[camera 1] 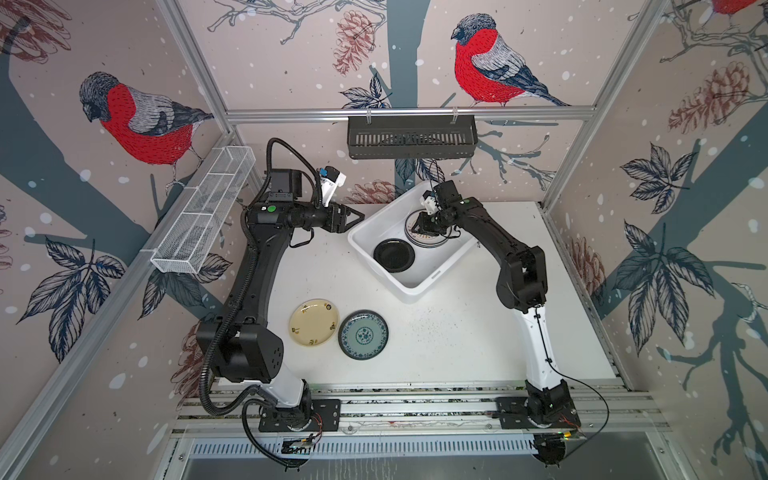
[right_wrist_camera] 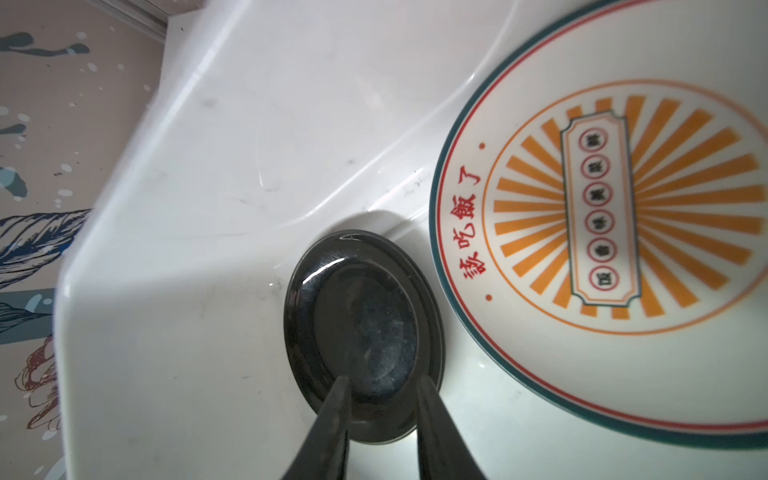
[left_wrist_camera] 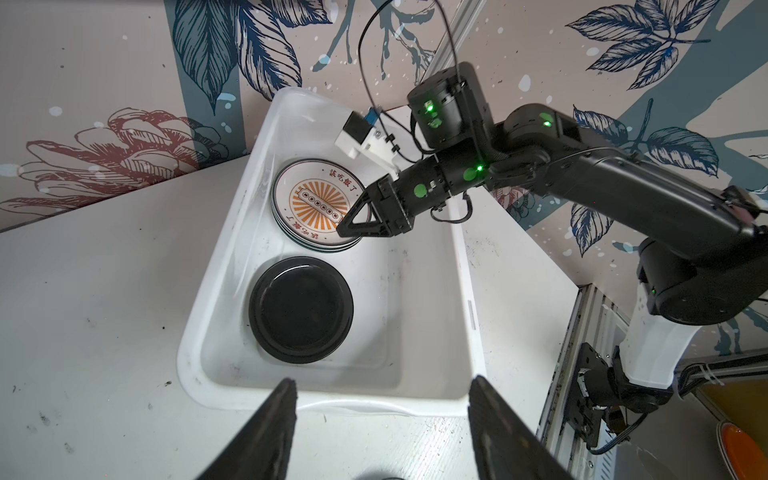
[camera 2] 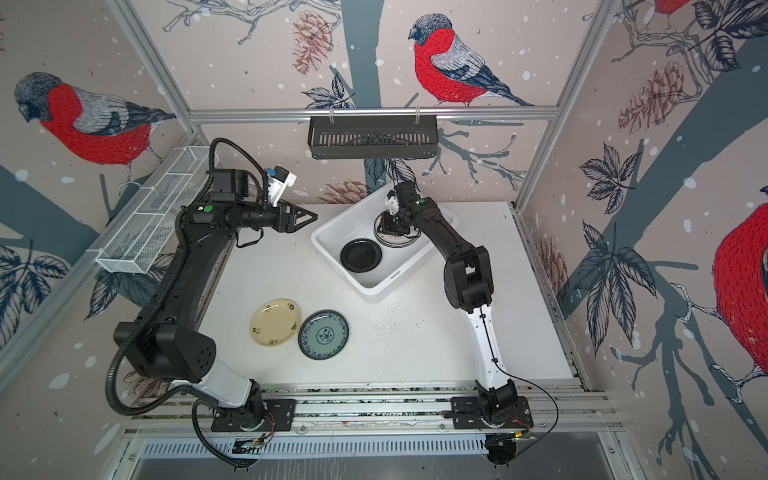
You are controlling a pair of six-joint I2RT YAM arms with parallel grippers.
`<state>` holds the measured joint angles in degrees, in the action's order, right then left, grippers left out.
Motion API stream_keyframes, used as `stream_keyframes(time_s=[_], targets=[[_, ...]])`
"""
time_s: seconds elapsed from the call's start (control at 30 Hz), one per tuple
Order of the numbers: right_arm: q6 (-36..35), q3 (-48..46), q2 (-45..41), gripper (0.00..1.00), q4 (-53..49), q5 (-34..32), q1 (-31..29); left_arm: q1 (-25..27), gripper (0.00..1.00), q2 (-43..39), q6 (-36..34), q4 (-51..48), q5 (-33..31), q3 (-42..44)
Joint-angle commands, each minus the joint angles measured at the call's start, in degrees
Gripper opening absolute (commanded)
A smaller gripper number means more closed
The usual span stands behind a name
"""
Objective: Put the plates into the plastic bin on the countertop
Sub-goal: 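Raise the open right gripper while the left gripper reaches toward the cream plate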
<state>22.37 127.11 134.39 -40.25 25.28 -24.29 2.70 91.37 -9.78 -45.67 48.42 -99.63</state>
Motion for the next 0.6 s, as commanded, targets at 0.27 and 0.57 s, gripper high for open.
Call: stream_keyframes(time_s=[0.27, 0.57], targets=[[-0.2, -18.8, -21.1, 0.29, 10.1, -1.9, -2.2, -0.3, 0.66, -2.6, -7.5, -6.4, -8.6, 2.5], [0.0, -40.1, -38.9, 0.28, 15.8, -2.5, -3.7, -6.2, 0.64, -2.0, -20.7, -17.8, -12.1, 7.7]])
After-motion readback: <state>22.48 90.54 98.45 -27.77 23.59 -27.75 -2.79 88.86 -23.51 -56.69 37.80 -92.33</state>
